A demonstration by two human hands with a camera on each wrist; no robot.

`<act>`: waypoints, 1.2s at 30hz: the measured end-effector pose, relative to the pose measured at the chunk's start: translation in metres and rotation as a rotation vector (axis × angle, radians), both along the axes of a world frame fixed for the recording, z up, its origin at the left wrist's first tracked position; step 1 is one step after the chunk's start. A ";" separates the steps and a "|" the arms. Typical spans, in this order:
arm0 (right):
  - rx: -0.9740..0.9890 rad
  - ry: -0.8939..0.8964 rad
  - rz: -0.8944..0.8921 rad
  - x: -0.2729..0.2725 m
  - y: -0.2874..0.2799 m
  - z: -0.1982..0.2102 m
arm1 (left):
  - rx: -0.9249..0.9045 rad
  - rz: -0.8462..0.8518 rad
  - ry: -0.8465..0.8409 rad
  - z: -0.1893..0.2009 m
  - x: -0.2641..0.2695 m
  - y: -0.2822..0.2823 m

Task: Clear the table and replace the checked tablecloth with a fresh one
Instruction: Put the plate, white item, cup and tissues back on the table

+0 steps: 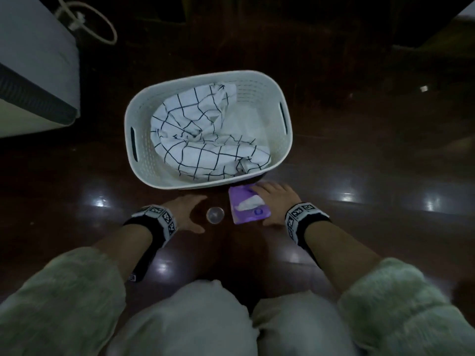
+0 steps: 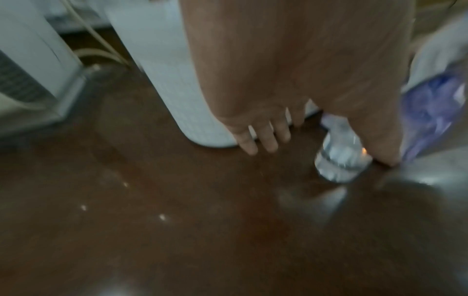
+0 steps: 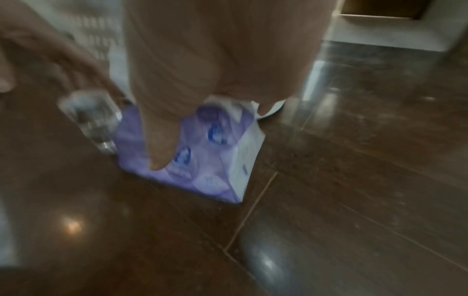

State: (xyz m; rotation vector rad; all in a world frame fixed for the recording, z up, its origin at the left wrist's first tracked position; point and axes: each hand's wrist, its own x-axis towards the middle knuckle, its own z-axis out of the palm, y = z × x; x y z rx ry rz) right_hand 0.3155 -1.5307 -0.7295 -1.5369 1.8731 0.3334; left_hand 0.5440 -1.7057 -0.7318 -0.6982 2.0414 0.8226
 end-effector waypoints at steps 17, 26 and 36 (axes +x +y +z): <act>0.097 -0.039 -0.164 -0.026 0.042 -0.017 | -0.076 0.026 0.164 -0.017 -0.028 0.031; 0.085 -0.123 -0.492 -0.035 0.088 0.100 | -0.056 -0.056 0.082 0.119 -0.042 0.044; 0.013 -0.076 -0.783 -0.013 0.178 0.379 | -0.045 -0.279 0.080 0.371 -0.096 0.084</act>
